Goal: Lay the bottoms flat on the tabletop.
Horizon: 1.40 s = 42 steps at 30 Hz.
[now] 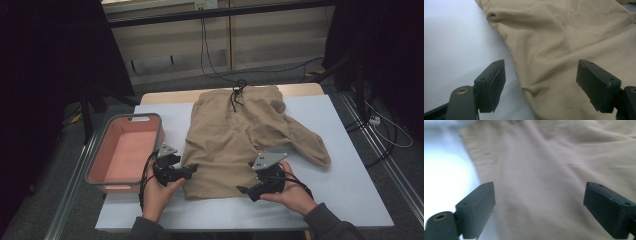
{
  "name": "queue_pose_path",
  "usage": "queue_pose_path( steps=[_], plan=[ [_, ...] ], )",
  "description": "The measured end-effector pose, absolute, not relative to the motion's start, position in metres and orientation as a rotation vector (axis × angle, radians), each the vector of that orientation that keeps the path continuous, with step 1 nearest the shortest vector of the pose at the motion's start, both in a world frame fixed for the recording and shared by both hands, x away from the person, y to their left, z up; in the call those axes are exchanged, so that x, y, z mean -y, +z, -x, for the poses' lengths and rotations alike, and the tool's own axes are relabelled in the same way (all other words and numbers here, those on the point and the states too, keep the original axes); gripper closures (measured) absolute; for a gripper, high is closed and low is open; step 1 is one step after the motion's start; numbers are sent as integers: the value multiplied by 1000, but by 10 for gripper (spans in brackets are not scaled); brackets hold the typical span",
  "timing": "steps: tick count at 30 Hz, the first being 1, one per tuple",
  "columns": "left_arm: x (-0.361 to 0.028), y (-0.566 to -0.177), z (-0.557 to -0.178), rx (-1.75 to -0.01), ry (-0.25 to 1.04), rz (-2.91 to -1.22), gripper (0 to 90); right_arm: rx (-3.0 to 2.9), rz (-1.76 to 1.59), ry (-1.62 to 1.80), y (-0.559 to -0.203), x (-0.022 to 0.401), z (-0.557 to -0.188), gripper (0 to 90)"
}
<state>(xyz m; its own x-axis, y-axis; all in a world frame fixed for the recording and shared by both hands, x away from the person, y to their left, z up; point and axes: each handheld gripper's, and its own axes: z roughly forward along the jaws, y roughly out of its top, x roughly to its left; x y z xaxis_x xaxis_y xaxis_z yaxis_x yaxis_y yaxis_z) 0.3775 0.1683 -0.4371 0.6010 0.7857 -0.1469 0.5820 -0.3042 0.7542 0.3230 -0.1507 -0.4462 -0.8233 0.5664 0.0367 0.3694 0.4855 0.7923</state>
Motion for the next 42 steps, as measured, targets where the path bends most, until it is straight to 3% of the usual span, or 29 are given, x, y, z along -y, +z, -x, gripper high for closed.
queue_pose_path(
  steps=[12, 20, 29, 42],
  plan=[
    [-168, -434, -377, -1065, 326, -1997, 187, -2571, -697, 1293, -446, 123, -319, 353],
    [-168, -433, -377, -1060, 323, -1990, 184, -2604, -664, 1279, -450, 117, -317, 383],
    [-169, -434, -377, -1067, 321, -1989, 186, -2630, -596, 1285, -452, 111, -314, 494],
    [-170, -433, -377, -1072, 325, -1985, 188, -2686, -517, 1253, -459, 97, -309, 535]
  ],
)
